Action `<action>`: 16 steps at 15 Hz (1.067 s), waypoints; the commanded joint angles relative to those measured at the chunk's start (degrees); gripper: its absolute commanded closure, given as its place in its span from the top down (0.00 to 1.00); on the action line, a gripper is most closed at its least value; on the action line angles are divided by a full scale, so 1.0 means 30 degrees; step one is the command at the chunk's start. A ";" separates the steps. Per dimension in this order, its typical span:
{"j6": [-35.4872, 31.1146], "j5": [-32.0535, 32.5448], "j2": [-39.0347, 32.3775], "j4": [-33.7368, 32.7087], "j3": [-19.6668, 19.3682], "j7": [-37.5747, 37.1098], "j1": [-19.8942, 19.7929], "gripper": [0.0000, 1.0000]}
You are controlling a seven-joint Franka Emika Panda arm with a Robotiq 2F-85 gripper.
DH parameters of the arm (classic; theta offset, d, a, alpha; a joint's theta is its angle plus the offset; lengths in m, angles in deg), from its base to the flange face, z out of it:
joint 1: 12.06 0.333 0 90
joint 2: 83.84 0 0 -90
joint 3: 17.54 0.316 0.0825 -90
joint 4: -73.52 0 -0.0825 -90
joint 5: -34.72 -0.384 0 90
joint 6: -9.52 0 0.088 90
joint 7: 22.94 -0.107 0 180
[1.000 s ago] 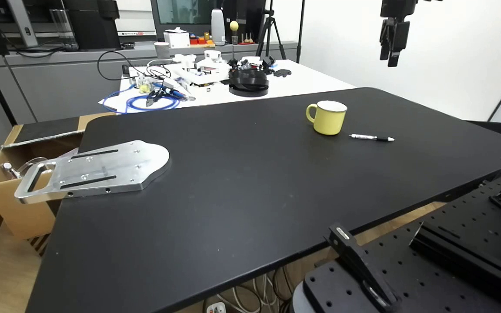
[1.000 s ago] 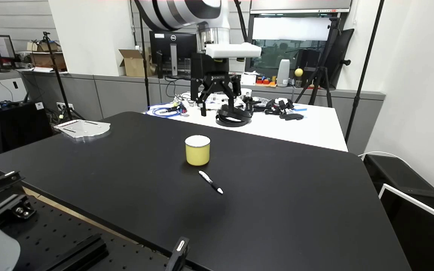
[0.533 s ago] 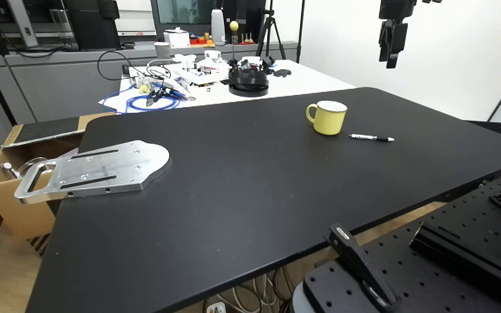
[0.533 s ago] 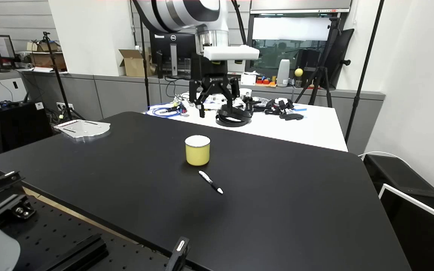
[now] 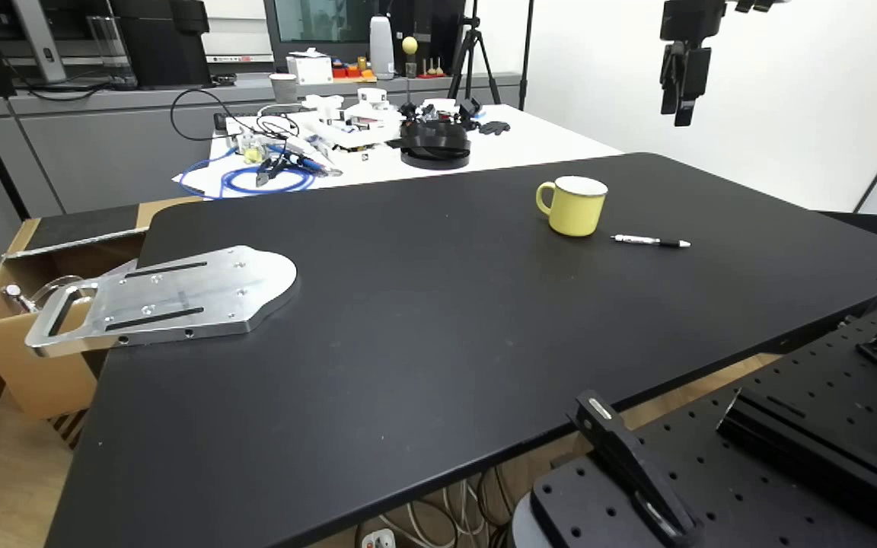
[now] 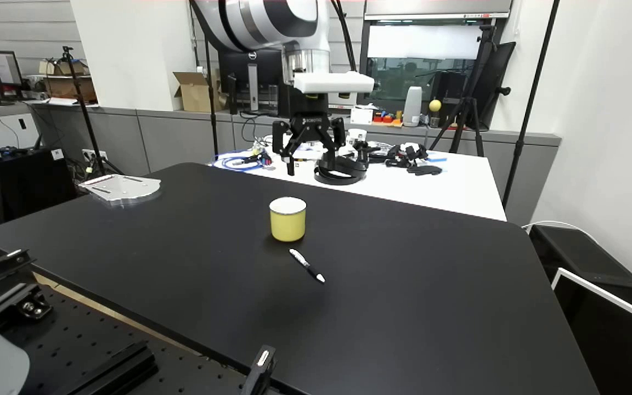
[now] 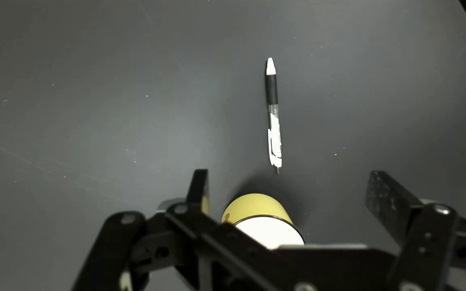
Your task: Place the pen inside the yellow mug
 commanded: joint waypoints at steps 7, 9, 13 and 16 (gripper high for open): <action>-0.3053 -0.0267 -0.2665 0.0262 0.0880 0.1387 -0.1564 1.00; -0.3441 -0.0534 -0.3228 0.0303 0.1190 0.1608 -0.1911 1.00; -0.5289 -0.0671 -0.4189 0.0666 0.1663 0.1223 -0.2259 1.00; -0.6616 -0.0732 -0.4973 0.0785 0.2038 0.1061 -0.2484 1.00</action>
